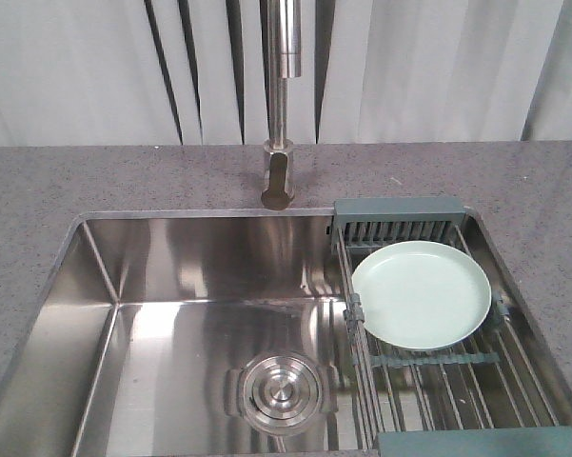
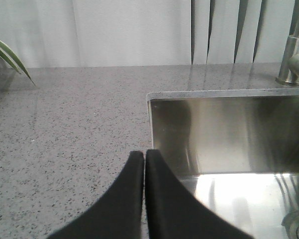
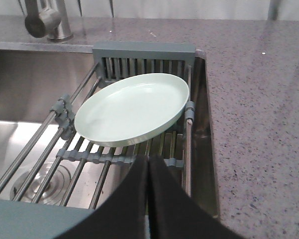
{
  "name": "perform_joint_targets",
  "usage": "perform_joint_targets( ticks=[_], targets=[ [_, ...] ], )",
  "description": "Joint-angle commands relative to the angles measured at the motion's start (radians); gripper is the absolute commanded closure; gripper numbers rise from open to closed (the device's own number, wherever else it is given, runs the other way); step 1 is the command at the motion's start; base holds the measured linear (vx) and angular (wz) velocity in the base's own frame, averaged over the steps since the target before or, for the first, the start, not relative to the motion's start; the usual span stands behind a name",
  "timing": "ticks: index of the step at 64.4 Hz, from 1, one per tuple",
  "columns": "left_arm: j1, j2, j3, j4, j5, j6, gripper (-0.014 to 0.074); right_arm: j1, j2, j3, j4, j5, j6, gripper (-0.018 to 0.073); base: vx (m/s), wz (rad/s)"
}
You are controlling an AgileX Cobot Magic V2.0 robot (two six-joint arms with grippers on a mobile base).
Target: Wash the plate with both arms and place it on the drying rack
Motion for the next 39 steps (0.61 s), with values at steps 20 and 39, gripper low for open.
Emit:
perform_joint_targets(
  ticks=[20,39],
  targets=[
    [-0.005,-0.015,0.017,-0.007,-0.069,0.0,0.0603,-0.004,-0.109,0.093,-0.111,-0.265,0.139,0.0566,0.0,0.0],
    [-0.005,-0.015,0.017,-0.007,-0.069,0.0,0.0603,-0.126,-0.109,0.093,-0.104,-0.355,0.138,0.0566,0.0,0.0]
  ],
)
